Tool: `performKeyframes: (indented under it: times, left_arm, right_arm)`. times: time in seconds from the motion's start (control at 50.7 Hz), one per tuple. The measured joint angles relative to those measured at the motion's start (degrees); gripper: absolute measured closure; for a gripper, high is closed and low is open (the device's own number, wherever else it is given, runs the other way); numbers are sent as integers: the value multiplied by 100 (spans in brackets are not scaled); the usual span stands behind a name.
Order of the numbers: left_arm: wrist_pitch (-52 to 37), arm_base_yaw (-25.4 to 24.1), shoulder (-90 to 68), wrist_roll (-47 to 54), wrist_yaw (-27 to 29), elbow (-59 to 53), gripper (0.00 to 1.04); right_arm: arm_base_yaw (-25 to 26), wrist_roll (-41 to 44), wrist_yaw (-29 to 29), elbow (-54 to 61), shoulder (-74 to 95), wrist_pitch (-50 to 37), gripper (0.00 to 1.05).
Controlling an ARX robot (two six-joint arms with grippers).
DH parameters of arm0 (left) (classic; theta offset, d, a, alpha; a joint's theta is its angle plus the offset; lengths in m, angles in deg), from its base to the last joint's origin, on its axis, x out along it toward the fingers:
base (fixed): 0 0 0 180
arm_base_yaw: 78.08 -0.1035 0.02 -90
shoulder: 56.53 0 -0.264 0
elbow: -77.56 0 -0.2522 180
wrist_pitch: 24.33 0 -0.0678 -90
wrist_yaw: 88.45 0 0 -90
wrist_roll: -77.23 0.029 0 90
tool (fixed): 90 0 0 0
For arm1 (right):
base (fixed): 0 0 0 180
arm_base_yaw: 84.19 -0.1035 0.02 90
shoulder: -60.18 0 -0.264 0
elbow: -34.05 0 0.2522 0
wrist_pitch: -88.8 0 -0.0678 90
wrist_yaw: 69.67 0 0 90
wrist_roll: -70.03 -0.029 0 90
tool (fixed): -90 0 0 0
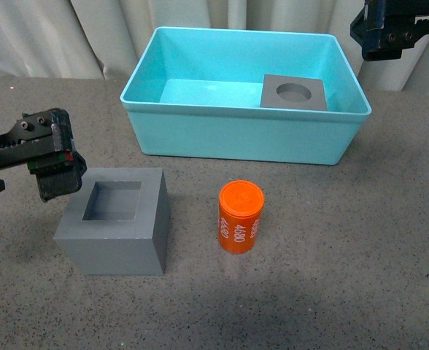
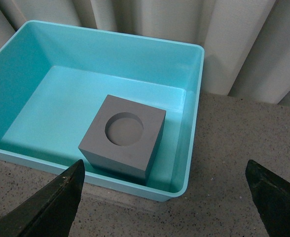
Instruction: Place gray and orange parts in blue box
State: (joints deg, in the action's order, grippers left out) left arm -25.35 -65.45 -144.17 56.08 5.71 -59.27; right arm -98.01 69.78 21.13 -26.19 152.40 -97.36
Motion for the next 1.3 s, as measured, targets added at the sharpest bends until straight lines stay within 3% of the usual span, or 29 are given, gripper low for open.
performKeyframes:
  times: [0.513,0.691,1.046,1.302]
  left_arm:
    - [92,225,-693,9,-114,297,7]
    - [131,236,-927,55,26,407,40]
    - [170,243,-916,42,109,503,84]
    - [374,205,-581,-26,66,527,87]
  right_arm:
    - [0,2,0,0,0,0,10]
    - [0,2,0,0,0,0,10]
    - [0,2,0,0,0,0,10]
    - [0,2,0,0,0,0,10]
